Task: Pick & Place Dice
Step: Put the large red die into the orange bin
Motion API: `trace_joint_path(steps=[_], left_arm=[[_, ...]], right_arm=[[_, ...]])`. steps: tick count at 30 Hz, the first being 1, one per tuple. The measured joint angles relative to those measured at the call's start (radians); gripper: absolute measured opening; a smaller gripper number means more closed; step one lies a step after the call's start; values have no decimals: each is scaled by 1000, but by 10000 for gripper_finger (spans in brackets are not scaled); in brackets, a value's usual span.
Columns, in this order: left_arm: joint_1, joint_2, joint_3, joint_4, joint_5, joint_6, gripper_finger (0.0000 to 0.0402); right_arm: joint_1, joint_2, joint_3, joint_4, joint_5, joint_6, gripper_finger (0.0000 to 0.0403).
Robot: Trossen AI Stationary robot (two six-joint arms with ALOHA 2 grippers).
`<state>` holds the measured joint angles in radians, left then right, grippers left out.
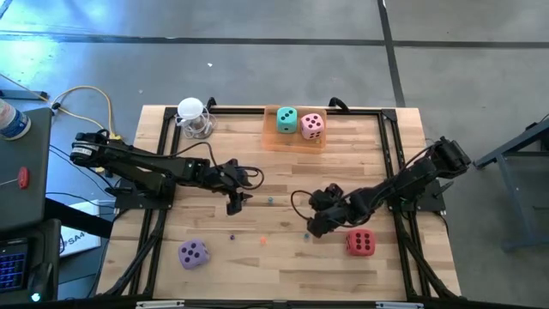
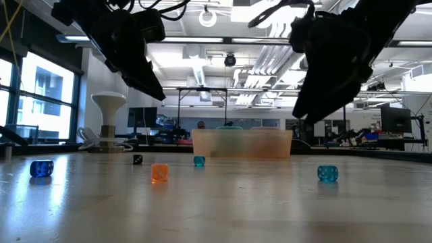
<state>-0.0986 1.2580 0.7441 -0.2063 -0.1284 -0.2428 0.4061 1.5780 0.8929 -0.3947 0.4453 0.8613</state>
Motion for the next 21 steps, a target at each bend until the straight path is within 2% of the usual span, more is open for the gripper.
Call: trace_joint_path(steps=[14, 21], left_arm=[[0, 0, 0, -4, 0, 0, 189], [0, 0, 0, -4, 0, 10, 189]], right_arm=[[19, 0, 0, 168, -1, -98, 390], [11, 0, 0, 221, -30, -37, 390]])
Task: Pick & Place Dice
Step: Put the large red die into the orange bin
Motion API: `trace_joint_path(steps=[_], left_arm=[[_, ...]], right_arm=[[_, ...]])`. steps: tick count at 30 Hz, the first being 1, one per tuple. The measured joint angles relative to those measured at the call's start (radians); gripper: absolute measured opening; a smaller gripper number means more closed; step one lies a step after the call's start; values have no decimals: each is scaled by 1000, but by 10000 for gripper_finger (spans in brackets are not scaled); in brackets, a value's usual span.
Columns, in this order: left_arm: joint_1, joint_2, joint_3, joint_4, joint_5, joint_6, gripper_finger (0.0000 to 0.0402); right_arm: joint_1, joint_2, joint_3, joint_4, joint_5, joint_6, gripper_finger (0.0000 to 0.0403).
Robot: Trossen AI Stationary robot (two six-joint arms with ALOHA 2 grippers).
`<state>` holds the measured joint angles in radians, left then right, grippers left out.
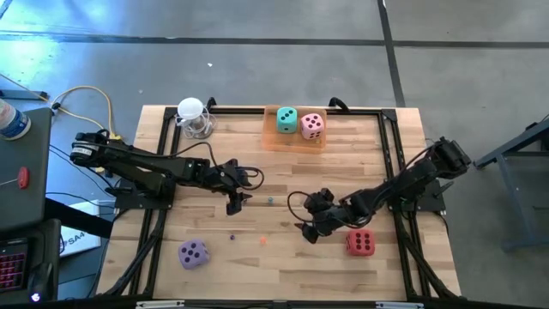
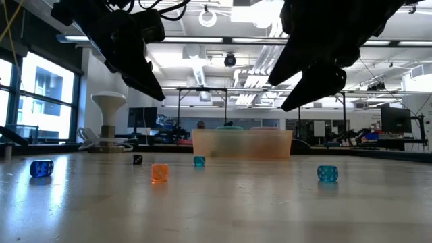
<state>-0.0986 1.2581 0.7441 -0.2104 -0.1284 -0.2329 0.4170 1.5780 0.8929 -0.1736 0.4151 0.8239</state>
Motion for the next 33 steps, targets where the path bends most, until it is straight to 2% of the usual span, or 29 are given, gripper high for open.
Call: trace_joint_path(steps=[2, 7, 12, 16, 19, 24, 29, 33], left_arm=[[0, 0, 0, 0, 0, 0, 189], [0, 0, 0, 0, 0, 0, 189], [0, 0, 0, 0, 0, 0, 189], [0, 0, 0, 0, 0, 0, 189], [0, 0, 0, 0, 0, 0, 189], [0, 0, 0, 0, 0, -1, 189], [0, 0, 0, 1, 0, -1, 189], [0, 0, 0, 1, 0, -1, 189]], right_arm=[[-7, 0, 0, -9, -23, 42, 390], [-24, -34, 0, -64, -176, 162, 390], [-13, -95, 9, -150, -193, 208, 390], [15, -132, 99, -341, -179, 240, 390], [43, -134, 198, -552, -186, 308, 390], [104, -133, 312, -851, -274, 539, 390], [172, -131, 319, -1072, -409, 919, 390], [225, -131, 319, -1139, -439, 1094, 390]])
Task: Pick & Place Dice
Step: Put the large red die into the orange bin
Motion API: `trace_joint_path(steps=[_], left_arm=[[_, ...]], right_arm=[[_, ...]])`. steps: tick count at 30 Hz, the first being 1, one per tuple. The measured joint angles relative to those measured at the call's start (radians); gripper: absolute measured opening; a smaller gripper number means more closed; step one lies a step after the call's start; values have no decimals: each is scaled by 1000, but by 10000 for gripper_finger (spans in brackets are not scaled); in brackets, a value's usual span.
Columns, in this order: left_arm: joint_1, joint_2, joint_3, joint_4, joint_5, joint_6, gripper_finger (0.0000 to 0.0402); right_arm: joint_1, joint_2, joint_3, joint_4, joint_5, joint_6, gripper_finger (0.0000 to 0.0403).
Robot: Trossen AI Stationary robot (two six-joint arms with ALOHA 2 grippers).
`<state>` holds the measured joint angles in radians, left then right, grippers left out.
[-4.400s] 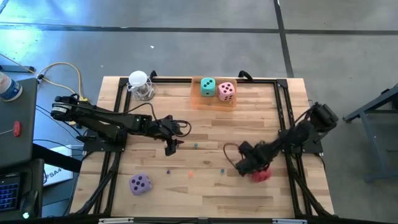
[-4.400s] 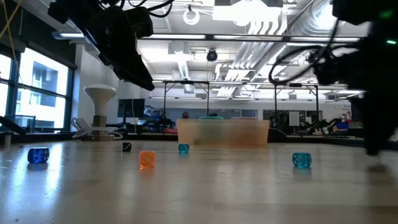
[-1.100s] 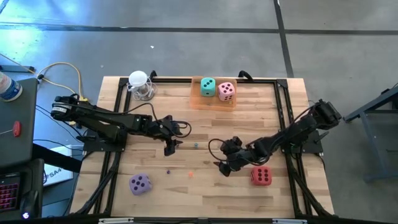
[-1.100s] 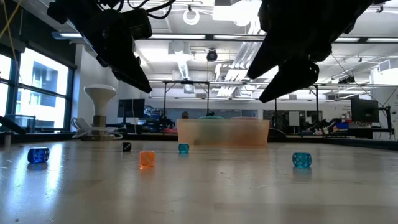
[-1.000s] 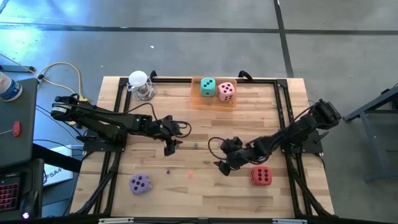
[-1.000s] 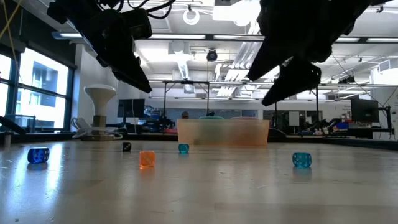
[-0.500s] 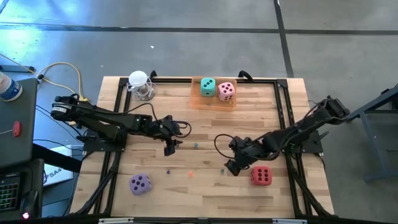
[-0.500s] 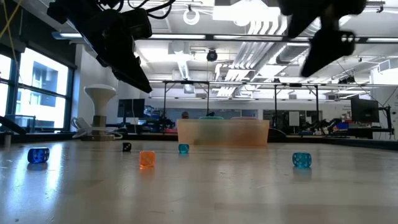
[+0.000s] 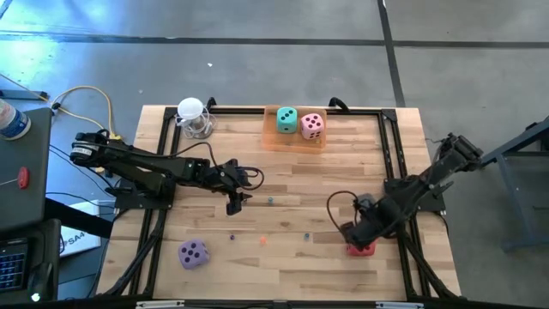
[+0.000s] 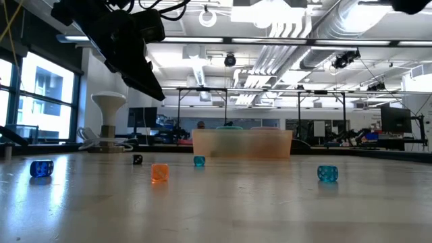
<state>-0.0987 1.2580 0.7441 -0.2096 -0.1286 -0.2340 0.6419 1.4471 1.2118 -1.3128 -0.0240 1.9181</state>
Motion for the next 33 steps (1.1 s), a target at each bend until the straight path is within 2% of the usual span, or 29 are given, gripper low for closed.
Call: trace_joint_path(steps=[5, 11, 21, 33], left_arm=[[0, 0, 0, 0, 0, 8, 189], [0, 0, 0, 0, 0, 9, 189], [0, 0, 0, 0, 0, 35, 189], [0, 0, 0, 0, 0, 34, 189]], right_arm=[[64, 0, -7, 15, 52, 56, 390], [98, 0, -86, 107, 37, 153, 390], [97, 0, -150, 236, 55, 158, 390], [95, 28, -166, 227, 28, 185, 390]])
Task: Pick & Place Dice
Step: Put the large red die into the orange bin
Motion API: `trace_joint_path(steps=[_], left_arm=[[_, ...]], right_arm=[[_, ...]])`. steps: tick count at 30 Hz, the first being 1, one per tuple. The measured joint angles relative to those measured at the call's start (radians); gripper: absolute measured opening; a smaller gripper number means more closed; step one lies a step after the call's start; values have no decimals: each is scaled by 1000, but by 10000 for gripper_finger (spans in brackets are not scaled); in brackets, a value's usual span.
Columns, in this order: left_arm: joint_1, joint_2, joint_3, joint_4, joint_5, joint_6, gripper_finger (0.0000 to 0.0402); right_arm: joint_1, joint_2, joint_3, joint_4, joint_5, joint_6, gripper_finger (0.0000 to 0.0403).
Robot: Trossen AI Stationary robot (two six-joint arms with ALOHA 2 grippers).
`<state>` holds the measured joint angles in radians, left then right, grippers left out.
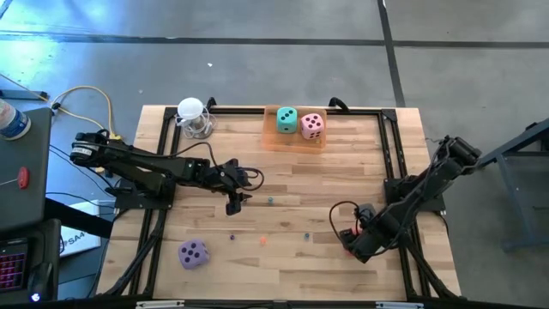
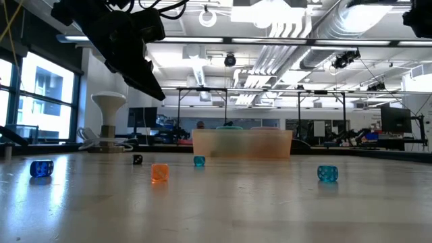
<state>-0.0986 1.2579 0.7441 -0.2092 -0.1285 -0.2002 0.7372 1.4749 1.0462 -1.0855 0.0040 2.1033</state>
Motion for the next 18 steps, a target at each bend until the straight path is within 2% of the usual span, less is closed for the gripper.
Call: trace_joint_path(steps=[4, 18], left_arm=[[0, 0, 0, 0, 0, 0, 189], [0, 0, 0, 0, 0, 1, 189]], right_arm=[[-7, 35, 2, 8, -70, -1, 390], [-7, 55, 2, 71, -30, -4, 390]])
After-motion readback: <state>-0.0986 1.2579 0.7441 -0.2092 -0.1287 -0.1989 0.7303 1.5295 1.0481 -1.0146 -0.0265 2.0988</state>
